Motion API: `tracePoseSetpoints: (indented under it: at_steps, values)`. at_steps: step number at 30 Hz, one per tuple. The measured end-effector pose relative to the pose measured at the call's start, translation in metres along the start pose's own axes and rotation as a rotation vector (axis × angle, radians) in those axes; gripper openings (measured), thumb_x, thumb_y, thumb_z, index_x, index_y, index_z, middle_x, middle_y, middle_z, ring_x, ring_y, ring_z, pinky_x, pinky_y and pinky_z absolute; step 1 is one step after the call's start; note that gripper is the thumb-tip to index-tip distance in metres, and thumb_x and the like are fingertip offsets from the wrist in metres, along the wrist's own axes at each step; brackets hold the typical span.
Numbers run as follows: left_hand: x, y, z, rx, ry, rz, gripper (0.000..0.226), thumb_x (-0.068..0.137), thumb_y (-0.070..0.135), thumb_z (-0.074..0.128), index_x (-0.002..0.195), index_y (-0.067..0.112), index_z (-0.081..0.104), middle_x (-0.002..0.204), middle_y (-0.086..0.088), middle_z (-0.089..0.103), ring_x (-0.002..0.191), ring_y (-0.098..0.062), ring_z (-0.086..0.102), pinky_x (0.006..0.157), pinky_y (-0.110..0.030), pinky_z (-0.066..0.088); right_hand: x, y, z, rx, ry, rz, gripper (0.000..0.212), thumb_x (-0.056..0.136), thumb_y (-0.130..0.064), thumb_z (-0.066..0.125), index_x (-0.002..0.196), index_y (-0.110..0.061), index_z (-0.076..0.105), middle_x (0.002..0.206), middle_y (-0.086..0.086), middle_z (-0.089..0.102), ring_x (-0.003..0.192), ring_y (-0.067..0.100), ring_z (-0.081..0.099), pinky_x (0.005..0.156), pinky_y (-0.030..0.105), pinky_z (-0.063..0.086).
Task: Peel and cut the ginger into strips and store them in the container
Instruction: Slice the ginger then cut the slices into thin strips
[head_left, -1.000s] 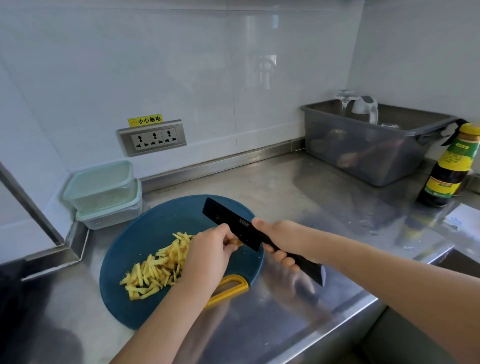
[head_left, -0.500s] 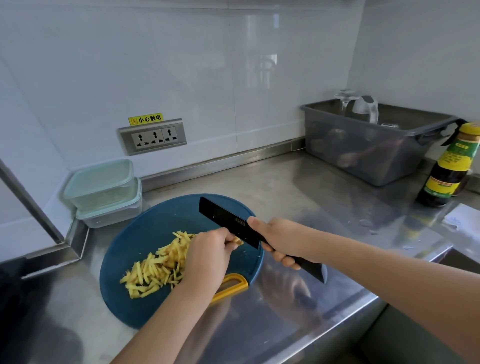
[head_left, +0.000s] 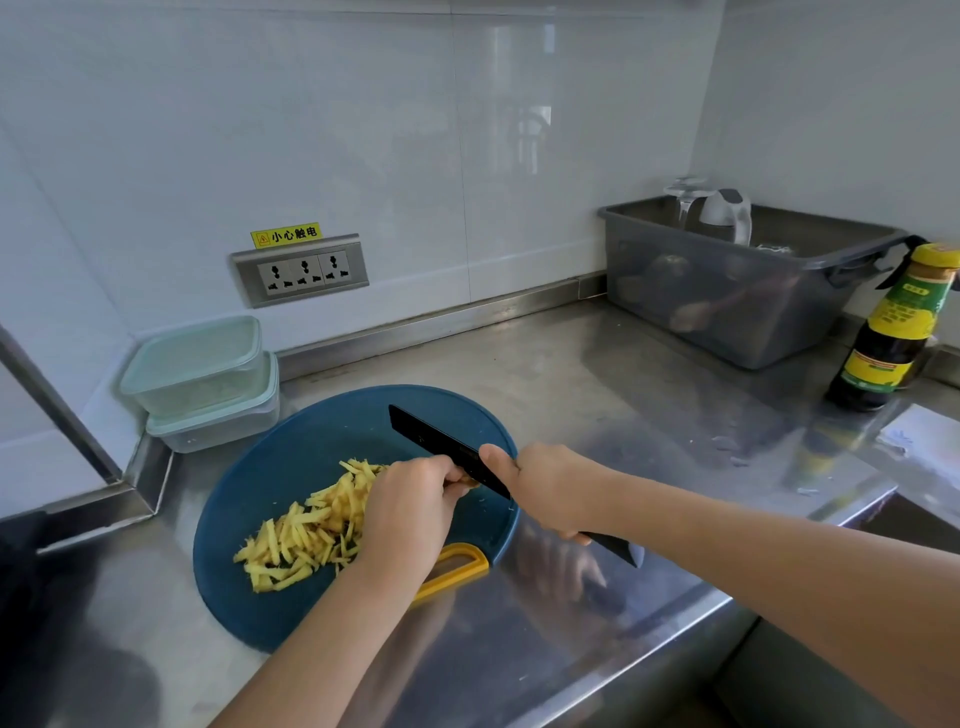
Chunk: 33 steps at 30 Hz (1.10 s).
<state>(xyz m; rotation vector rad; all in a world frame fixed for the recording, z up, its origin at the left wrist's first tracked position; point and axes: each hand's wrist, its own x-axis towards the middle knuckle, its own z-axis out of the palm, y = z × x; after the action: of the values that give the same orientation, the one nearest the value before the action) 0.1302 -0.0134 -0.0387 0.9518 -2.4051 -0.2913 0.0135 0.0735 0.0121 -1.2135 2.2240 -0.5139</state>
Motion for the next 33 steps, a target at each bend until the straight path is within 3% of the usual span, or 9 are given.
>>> tracePoseSetpoints:
  at_steps: [3, 7, 10, 13, 15, 19, 23, 33]
  values:
    - [0.0, 0.0, 0.001, 0.0, -0.01, -0.005, 0.016, 0.088, 0.028, 0.064, 0.1, 0.023, 0.073, 0.092, 0.008, 0.073, 0.085, -0.011, 0.067, 0.076, -0.021, 0.05, 0.004, 0.004, 0.002, -0.105, -0.002, -0.077, 0.052, 0.105, -0.045, 0.014, 0.067, -0.017, 0.037, 0.069, 0.003, 0.044, 0.057, 0.012, 0.039, 0.054, 0.021, 0.033]
    - [0.0, 0.001, 0.0, -0.004, -0.009, 0.0, 0.016, 0.089, 0.026, 0.064, 0.101, 0.022, 0.073, 0.094, 0.008, 0.073, 0.086, -0.01, 0.066, 0.075, -0.017, 0.046, 0.006, 0.003, 0.003, -0.131, -0.024, -0.092, 0.052, 0.105, -0.045, 0.015, 0.068, -0.016, 0.037, 0.069, 0.003, 0.044, 0.058, 0.013, 0.04, 0.054, 0.027, 0.035]
    - [0.0, 0.001, -0.001, -0.018, -0.013, -0.009, 0.017, 0.09, 0.026, 0.062, 0.102, 0.023, 0.073, 0.096, 0.009, 0.072, 0.087, -0.009, 0.065, 0.075, -0.014, 0.042, 0.004, 0.004, 0.006, -0.089, -0.025, -0.069, 0.051, 0.106, -0.043, 0.015, 0.067, -0.016, 0.036, 0.069, 0.003, 0.043, 0.058, 0.012, 0.039, 0.068, 0.032, 0.038]
    - [0.001, 0.0, -0.001, -0.028, -0.017, -0.008, 0.015, 0.089, 0.026, 0.064, 0.101, 0.023, 0.073, 0.095, 0.009, 0.072, 0.086, -0.008, 0.065, 0.077, -0.017, 0.046, 0.007, 0.0, 0.006, -0.015, -0.057, 0.053, 0.049, 0.105, -0.045, 0.014, 0.071, -0.018, 0.037, 0.073, 0.006, 0.046, 0.06, 0.015, 0.042, 0.069, 0.032, 0.041]
    - [0.0, 0.0, -0.001, -0.036, -0.01, -0.01, 0.014, 0.088, 0.025, 0.065, 0.099, 0.023, 0.073, 0.093, 0.009, 0.073, 0.084, -0.008, 0.066, 0.074, -0.016, 0.045, 0.01, 0.0, 0.004, 0.061, -0.176, 0.218, 0.043, 0.104, -0.048, 0.016, 0.077, -0.021, 0.036, 0.075, 0.012, 0.046, 0.06, 0.02, 0.043, 0.072, 0.031, 0.043]
    - [-0.003, -0.001, -0.001, -0.045, 0.007, -0.006, 0.015, 0.087, 0.026, 0.066, 0.1, 0.023, 0.073, 0.093, 0.009, 0.072, 0.084, -0.008, 0.066, 0.073, -0.011, 0.04, 0.016, 0.015, -0.006, 0.392, -0.304, 0.314, 0.058, 0.096, -0.066, 0.027, 0.065, -0.018, 0.039, 0.047, -0.002, 0.035, 0.038, 0.013, 0.03, 0.043, 0.022, 0.03]
    - [0.0, -0.002, 0.0, -0.052, 0.014, -0.004, 0.015, 0.086, 0.027, 0.067, 0.098, 0.021, 0.074, 0.09, 0.007, 0.073, 0.079, -0.009, 0.066, 0.071, -0.014, 0.045, 0.014, 0.015, -0.012, 0.383, -0.282, 0.225, 0.059, 0.096, -0.066, 0.028, 0.066, -0.017, 0.042, 0.047, -0.003, 0.036, 0.038, 0.013, 0.03, 0.039, 0.021, 0.03]
    - [-0.002, 0.0, 0.0, -0.034, 0.018, -0.023, 0.018, 0.088, 0.029, 0.065, 0.102, 0.021, 0.073, 0.09, 0.006, 0.073, 0.078, -0.009, 0.065, 0.064, -0.008, 0.035, 0.005, 0.002, -0.016, 0.205, -0.22, 0.169, 0.059, 0.097, -0.065, 0.026, 0.067, -0.015, 0.039, 0.048, 0.0, 0.035, 0.037, 0.014, 0.029, 0.037, 0.02, 0.029]
